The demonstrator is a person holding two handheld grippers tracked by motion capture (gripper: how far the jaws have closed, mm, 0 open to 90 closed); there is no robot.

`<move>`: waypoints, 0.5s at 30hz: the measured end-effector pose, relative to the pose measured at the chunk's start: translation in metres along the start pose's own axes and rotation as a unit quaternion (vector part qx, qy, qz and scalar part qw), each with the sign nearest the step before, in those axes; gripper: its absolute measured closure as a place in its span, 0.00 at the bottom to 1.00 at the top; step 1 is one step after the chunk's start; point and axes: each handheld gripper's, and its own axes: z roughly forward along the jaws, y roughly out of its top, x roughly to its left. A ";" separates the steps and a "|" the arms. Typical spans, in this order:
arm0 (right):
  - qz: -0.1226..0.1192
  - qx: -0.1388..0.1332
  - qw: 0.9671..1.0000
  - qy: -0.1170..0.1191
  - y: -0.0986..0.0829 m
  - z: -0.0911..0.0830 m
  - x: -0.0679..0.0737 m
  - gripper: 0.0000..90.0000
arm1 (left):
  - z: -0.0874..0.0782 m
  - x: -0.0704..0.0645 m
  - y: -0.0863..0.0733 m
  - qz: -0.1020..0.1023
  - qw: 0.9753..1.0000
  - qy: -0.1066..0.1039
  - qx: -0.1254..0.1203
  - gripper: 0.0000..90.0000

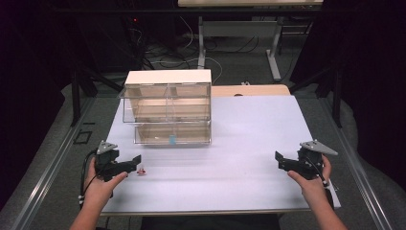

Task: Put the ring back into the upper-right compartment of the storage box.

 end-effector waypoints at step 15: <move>0.002 0.006 1.000 0.005 -0.001 0.001 0.000 0.00 | 0.005 -0.002 -0.002 -0.009 0.998 -0.002 0.057 0.19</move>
